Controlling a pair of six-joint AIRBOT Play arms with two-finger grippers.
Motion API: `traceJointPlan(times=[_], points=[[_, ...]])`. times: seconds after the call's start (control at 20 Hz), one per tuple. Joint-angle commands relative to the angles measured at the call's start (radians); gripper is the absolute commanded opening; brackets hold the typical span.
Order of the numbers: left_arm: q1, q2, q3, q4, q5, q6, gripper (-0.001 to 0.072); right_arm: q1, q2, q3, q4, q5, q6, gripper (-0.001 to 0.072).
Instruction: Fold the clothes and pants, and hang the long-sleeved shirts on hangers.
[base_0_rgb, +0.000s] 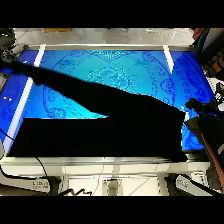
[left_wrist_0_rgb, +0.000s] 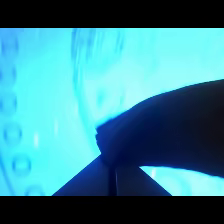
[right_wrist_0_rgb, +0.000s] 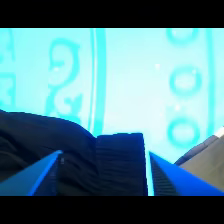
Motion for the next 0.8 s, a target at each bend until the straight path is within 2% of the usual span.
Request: traceJointPlan(times=[0.0,0.2,0.35,0.45,0.55,0.75], points=[[0.031,-0.042,-0.176,0.107,-0.058,-0.001,0.0008,-0.010,-0.016,0.000,-0.002,0.081,0.032,0.0549],[0.031,-0.118,-0.292,0.204,-0.066,-0.001,0.0008,-0.117,-0.071,0.000,0.039,0.269,0.019,0.0550],[0.031,-0.130,-0.293,0.264,-0.035,-0.005,0.0008,-0.224,-0.129,0.000,0.147,0.467,-0.173,0.0549],[0.031,-0.129,-0.292,0.325,0.000,-0.075,0.0008,-0.262,-0.179,0.000,0.195,0.582,-0.253,0.0554],[0.031,-0.129,-0.292,0.328,0.002,-0.118,0.0008,-0.262,-0.225,-0.005,0.201,0.584,-0.283,0.0562],[0.015,-0.129,-0.292,0.321,-0.012,-0.120,0.0009,-0.259,-0.293,-0.010,0.254,0.521,-0.359,0.0563]])
